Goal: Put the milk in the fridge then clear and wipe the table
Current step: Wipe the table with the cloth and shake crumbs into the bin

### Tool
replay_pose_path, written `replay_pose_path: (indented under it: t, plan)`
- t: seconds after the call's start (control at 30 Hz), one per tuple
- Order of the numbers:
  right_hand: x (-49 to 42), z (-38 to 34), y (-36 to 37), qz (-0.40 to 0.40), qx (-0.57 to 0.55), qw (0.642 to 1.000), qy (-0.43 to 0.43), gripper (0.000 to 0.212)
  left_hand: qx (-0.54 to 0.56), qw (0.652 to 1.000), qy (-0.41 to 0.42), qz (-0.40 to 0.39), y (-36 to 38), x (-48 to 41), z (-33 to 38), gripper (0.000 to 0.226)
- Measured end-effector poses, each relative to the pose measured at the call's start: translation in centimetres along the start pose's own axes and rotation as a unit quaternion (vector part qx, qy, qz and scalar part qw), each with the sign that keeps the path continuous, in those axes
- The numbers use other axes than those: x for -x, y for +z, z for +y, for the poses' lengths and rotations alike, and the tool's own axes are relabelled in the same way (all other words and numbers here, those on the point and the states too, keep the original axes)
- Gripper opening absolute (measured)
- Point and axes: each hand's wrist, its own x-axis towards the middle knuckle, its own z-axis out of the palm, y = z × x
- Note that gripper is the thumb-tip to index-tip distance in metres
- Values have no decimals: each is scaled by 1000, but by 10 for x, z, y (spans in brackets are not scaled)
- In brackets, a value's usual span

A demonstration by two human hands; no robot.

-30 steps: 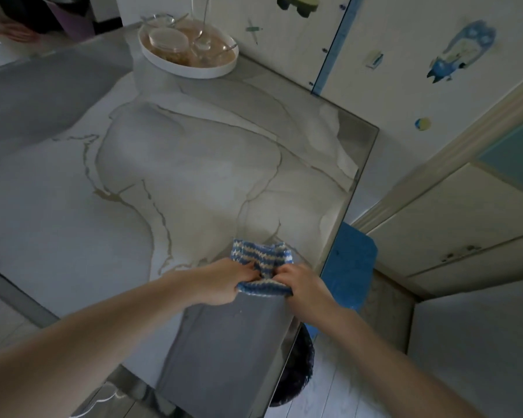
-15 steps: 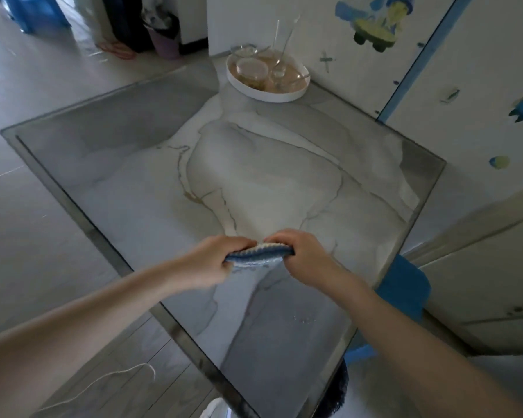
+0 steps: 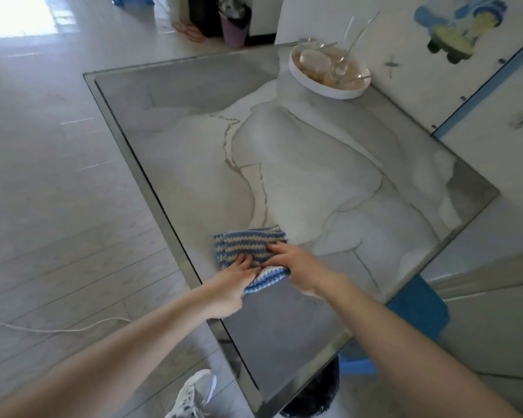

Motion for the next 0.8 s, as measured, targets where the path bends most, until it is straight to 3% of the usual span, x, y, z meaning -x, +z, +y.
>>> replay_pose_path:
  t: [0.33, 0.43, 0.63, 0.8]
  plan:
    - [94, 59, 23, 56, -15, 997, 53, 43, 17, 998, 58, 29, 64, -6, 86, 62]
    - [119, 74, 34, 59, -24, 996, 66, 36, 13, 997, 70, 4, 77, -7, 105, 58]
    - [166, 94, 50, 75, -47, 989, 122, 47, 25, 994, 94, -48, 105, -5, 137, 50]
    - [198, 102, 54, 79, -64, 981, 165, 49, 49, 989, 132, -42, 120, -2, 162, 47]
